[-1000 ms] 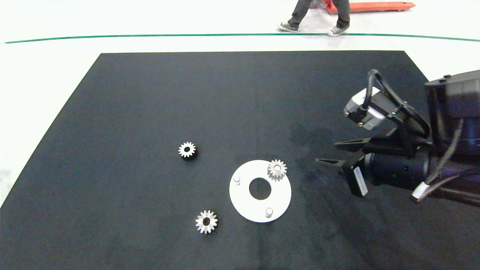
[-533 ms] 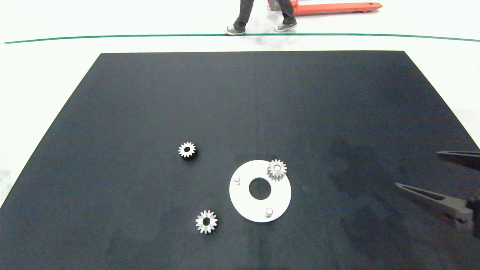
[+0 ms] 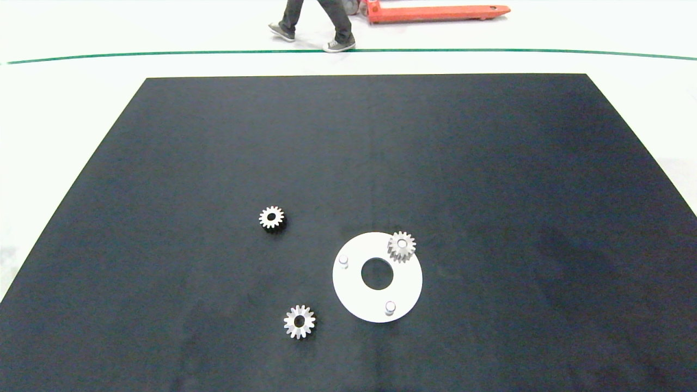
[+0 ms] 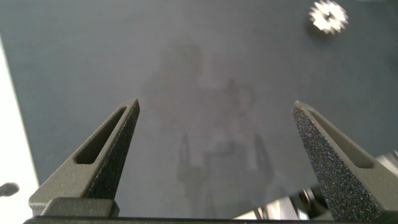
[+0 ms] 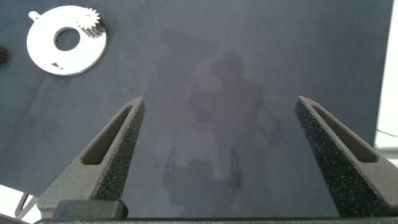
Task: Install three planetary gears onto the carrier pins
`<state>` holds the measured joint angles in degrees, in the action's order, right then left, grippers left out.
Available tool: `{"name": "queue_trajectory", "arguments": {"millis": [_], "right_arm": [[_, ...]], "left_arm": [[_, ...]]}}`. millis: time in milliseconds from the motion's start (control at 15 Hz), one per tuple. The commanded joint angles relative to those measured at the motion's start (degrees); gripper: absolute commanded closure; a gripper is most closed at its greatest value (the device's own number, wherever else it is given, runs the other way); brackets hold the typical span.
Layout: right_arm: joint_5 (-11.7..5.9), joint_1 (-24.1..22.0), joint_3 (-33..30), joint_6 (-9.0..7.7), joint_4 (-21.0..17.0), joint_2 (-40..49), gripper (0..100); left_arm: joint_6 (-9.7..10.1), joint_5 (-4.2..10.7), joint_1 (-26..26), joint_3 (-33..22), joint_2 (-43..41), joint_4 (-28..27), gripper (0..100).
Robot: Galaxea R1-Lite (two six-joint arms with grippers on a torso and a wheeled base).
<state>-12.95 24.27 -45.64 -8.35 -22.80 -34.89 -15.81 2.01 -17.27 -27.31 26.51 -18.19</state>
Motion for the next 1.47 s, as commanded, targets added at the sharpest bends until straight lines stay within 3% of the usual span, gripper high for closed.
{"name": "queue_trajectory", "arguments": {"millis": [67, 133, 467, 600, 667, 800, 1333, 1467], "right_arm": [[-0.06, -1.2, 1.3, -0.09, -1.5, 5.4, 0], [-0.06, -1.3, 1.7, -0.09, -1.5, 6.0, 0], [-0.06, -1.6, 4.2, -0.17, -3.2, 11.6, 0], [-0.06, -2.5, 5.4, -0.70, -5.1, 13.6, 0], [-0.06, -2.5, 5.7, -0.70, -5.1, 14.0, 0], [-0.06, -2.5, 6.1, -0.70, -5.2, 14.9, 0], [0.03, -3.0, 7.0, -0.70, -5.0, 14.5, 0], [0.03, -3.0, 8.3, -0.70, -4.9, 14.8, 0]], "left_arm": [[-3.17, 0.01, -4.2, 1.1, 2.9, -0.1, 0], [-4.93, 0.01, -4.2, 1.1, 4.5, -0.1, 0], [-6.43, 0.10, -7.7, 3.3, 7.1, 1.0, 0], [-7.30, -0.08, -7.5, 9.2, 11.2, 13.7, 0], [-8.80, -0.17, -7.6, 12.9, 13.1, 20.7, 0], [-11.00, 0.01, -7.9, 15.6, 18.4, 29.1, 0], [-11.35, 0.27, -16.7, 13.2, 26.4, 31.3, 0], [-10.82, 0.27, -18.1, 13.2, 31.8, 35.6, 0]]}}
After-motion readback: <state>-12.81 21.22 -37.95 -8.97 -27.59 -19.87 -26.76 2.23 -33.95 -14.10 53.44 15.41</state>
